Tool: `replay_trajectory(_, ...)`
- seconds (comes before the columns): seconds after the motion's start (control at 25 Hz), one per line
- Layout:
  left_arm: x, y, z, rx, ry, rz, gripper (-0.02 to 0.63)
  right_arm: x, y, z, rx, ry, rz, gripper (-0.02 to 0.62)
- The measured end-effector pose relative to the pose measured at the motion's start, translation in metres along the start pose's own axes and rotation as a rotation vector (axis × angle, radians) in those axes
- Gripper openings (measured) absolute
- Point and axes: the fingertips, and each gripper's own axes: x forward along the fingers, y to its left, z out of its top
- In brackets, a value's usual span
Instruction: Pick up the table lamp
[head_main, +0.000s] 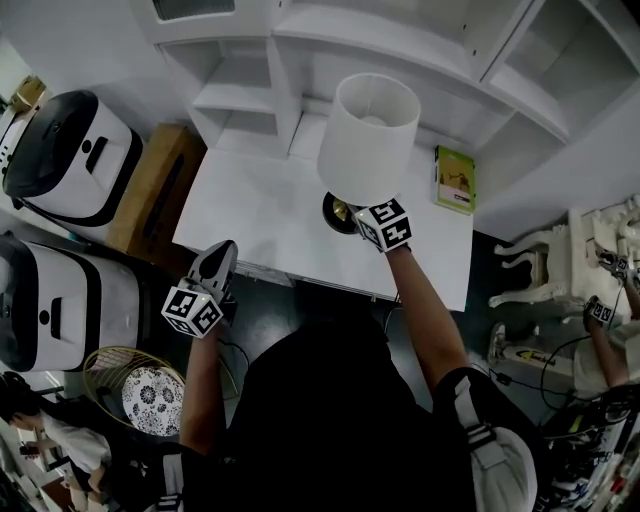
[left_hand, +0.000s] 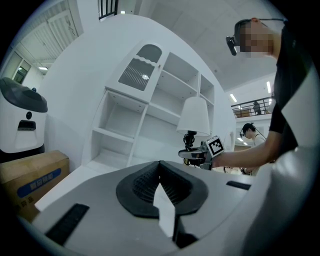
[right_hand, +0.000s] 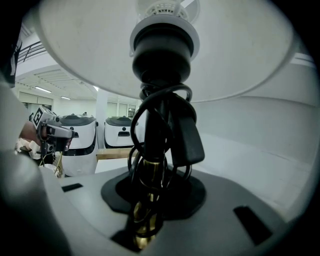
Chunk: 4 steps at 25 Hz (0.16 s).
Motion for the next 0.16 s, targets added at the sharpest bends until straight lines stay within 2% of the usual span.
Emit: replay_trajectory(0.16,-0.0001,0.0011,0.0012,-0.002,-0.004,0.003,0.011,-0.0014,-0.0038,-0.0033,-0.002,0.007,-0.006,0.098)
